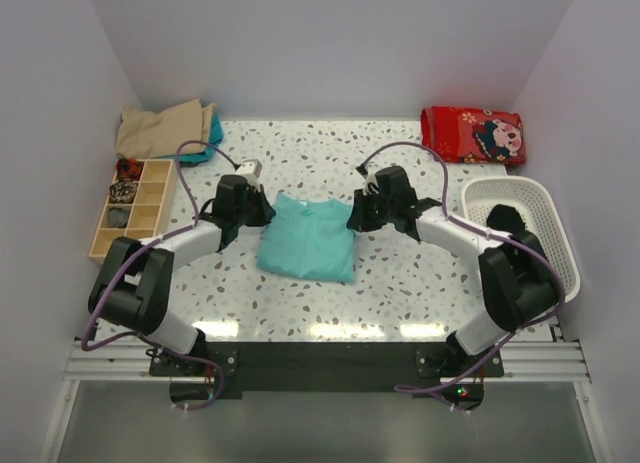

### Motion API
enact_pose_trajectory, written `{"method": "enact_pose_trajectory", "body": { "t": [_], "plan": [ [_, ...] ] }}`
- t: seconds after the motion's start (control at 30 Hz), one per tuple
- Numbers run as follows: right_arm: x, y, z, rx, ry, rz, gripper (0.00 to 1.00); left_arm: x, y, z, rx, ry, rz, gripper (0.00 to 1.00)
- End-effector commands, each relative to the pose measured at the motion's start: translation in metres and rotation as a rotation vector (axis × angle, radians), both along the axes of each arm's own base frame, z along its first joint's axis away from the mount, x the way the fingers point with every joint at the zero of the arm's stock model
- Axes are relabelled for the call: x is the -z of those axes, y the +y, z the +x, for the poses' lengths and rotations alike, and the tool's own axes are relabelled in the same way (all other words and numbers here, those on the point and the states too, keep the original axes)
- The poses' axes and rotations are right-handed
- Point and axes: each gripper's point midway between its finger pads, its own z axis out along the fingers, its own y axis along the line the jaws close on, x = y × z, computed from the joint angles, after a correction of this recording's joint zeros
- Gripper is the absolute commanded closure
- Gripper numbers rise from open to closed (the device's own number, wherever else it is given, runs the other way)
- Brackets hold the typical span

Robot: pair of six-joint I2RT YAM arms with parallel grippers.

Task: Fold and stack the t-shirts
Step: Smooth out wrinkles on the folded tshirt

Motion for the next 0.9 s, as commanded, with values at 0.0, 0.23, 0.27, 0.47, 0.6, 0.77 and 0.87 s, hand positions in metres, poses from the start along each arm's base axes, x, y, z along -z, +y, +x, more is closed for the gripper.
{"method": "enact_pose_trajectory", "body": {
  "t": [0.0, 0.23, 0.27, 0.47, 0.6, 0.77, 0.87],
  "plan": [
    [-0.051, 0.005, 0.013, -0.019, -0.134, 0.047, 0.90, -0.070, -0.009, 0.023, 0.028, -0.194, -0.054, 1.00],
    [-0.066, 0.001, 0.020, -0.001, -0.197, 0.033, 0.90, -0.094, -0.001, 0.025, -0.003, -0.262, -0.066, 1.00],
    [-0.066, 0.000, 0.023, 0.007, -0.203, 0.024, 0.90, -0.096, 0.001, 0.027, -0.009, -0.268, -0.070, 1.00],
    [-0.067, -0.005, 0.057, 0.061, -0.255, -0.037, 0.91, -0.092, 0.011, 0.052, -0.048, -0.291, -0.083, 1.00],
    [-0.069, -0.011, 0.083, 0.107, -0.302, -0.064, 0.92, -0.099, 0.017, 0.073, -0.073, -0.347, -0.095, 1.00],
    [-0.049, -0.009, 0.121, 0.138, -0.316, -0.100, 0.94, -0.090, 0.005, 0.108, -0.031, -0.377, -0.106, 1.00],
    [-0.036, -0.010, 0.143, 0.152, -0.333, -0.130, 0.94, -0.085, 0.000, 0.128, -0.015, -0.413, -0.114, 1.00]
  ]
}}
